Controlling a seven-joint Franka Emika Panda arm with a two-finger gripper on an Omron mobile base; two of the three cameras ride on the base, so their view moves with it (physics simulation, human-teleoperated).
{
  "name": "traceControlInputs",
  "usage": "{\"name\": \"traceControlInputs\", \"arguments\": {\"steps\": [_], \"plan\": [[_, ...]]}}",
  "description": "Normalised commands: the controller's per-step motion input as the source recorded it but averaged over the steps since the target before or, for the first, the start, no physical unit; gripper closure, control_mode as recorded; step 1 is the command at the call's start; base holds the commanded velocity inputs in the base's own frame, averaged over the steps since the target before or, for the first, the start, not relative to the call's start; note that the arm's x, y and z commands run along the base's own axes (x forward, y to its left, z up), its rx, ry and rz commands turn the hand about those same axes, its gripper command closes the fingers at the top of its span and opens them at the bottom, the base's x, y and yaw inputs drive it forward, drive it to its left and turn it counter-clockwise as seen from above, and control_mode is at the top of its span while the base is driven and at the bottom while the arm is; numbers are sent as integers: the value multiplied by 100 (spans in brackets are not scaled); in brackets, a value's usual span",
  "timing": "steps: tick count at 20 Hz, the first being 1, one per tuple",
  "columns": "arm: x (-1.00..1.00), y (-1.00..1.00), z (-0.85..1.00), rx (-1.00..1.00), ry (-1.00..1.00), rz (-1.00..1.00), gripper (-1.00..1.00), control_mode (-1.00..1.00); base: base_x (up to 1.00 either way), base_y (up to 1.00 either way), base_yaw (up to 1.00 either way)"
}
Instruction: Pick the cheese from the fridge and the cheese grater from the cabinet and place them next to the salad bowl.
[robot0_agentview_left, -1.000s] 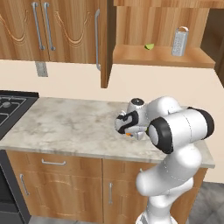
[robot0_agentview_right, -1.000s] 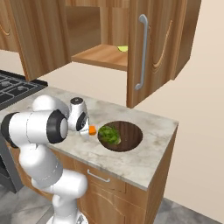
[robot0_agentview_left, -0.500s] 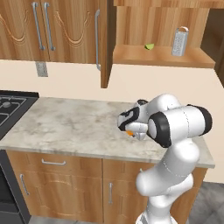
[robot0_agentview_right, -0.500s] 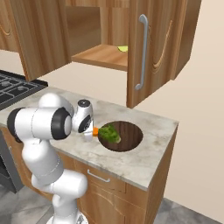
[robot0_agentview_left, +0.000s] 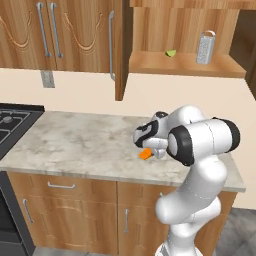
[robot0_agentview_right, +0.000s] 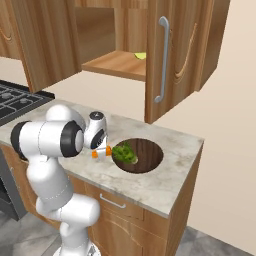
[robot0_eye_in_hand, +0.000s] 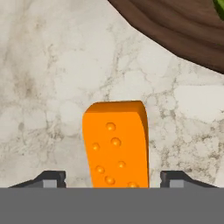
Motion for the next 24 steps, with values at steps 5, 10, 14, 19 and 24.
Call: {"name": "traceControlInputs", "arguments": {"steps": [5,10,14,19,24], "plan": [[-7,7,9,0,0,0,-100,-100,0,0,0],[-52,2,70,-9,-3,0,-100,-100,0,0,0],[-61,4,87,-21,-8,30,-100,-100,0,0,0],[-81,-13,96,-23,-18,43,-100,-100,0,0,0],[-45,-11,93,-42,-17,23,-100,-100,0,0,0]]}}
